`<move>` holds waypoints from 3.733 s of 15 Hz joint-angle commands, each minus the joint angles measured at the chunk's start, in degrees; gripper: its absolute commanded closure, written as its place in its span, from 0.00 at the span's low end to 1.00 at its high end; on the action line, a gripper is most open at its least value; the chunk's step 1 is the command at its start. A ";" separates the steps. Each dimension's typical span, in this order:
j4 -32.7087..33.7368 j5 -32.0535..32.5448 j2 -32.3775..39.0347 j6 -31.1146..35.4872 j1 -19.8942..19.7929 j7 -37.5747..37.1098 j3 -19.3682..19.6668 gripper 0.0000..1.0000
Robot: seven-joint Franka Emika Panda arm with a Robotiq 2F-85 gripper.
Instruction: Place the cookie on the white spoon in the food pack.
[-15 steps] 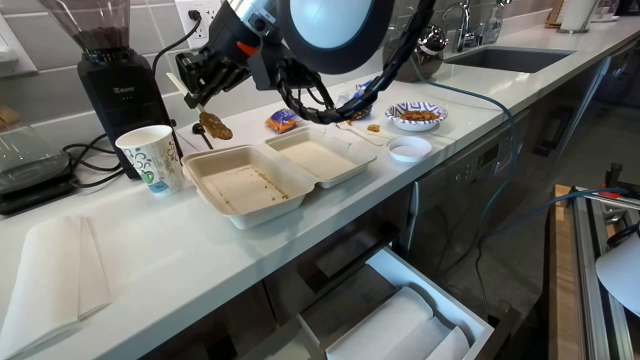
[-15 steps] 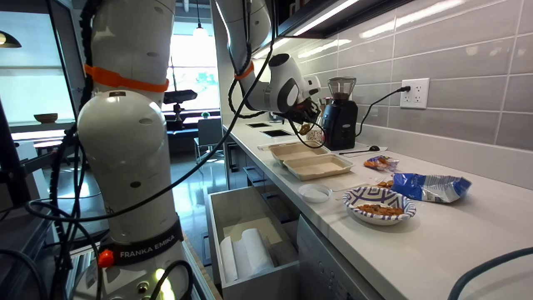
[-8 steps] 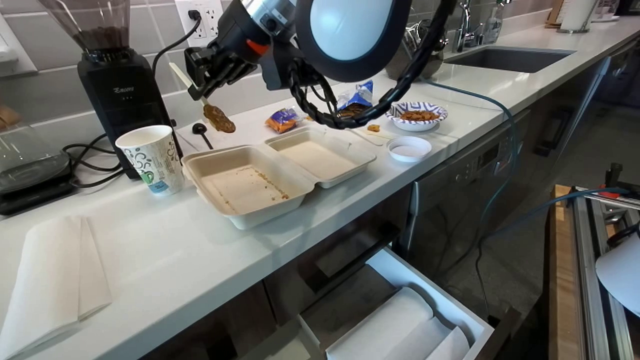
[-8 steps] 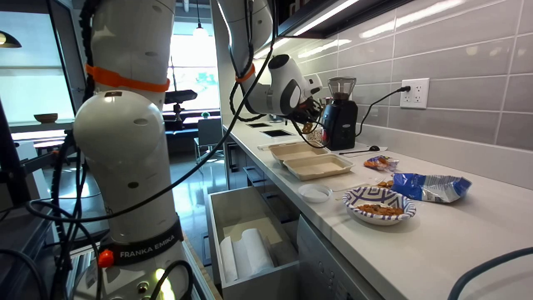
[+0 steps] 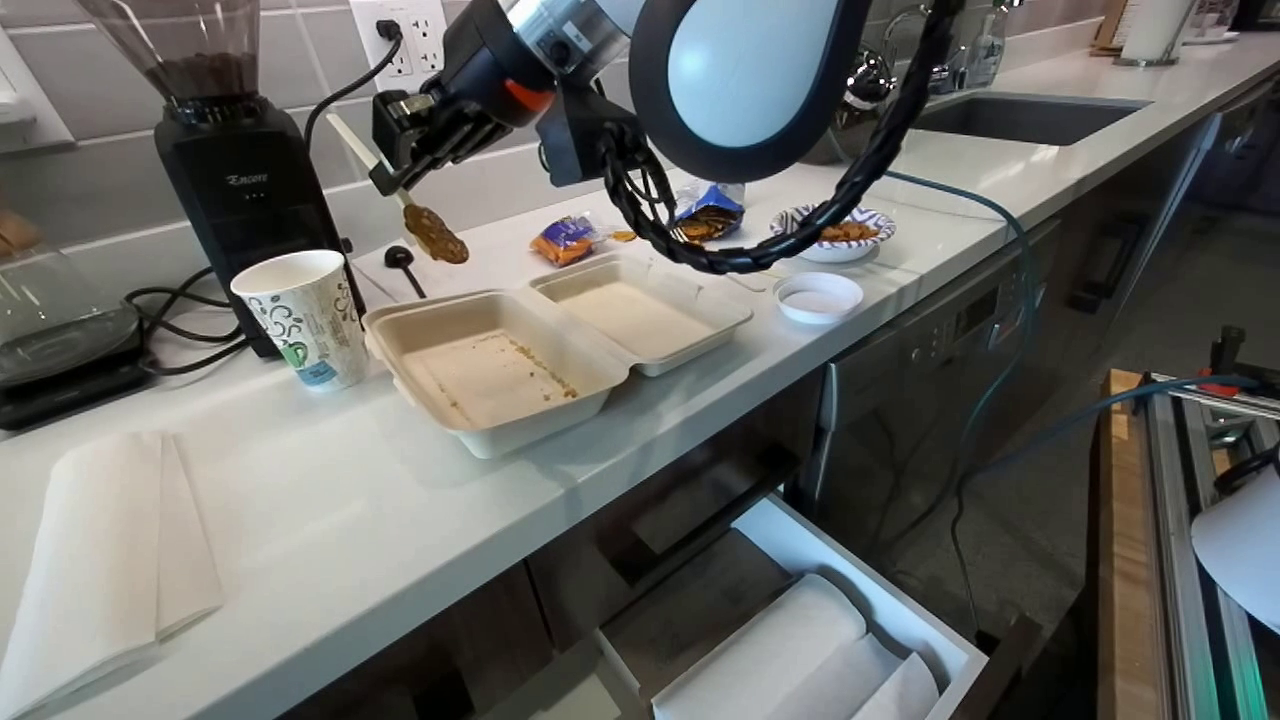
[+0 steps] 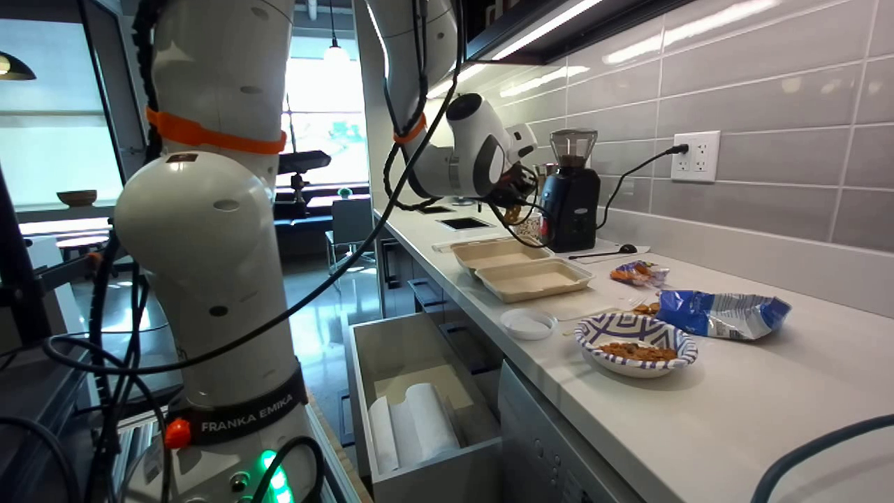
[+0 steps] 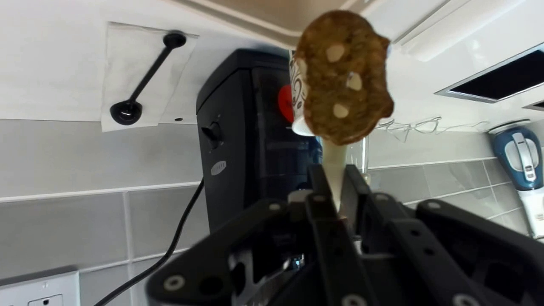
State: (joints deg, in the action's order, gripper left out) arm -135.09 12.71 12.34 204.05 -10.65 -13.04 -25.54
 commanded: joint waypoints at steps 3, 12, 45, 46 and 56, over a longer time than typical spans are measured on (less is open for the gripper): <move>-0.35 0.91 -0.54 1.74 -0.36 -0.65 -0.76 0.97; 0.51 -5.57 -2.71 -0.52 8.58 5.98 7.50 0.97; 9.08 -11.40 -3.46 -27.91 32.70 1.98 38.50 0.97; 10.00 -8.97 -3.19 -29.79 34.13 -0.80 40.39 0.97; 16.56 1.37 -4.07 -53.20 33.37 -18.57 36.90 0.97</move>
State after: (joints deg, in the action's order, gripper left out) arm -119.70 11.74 8.55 156.72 28.60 -28.00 17.64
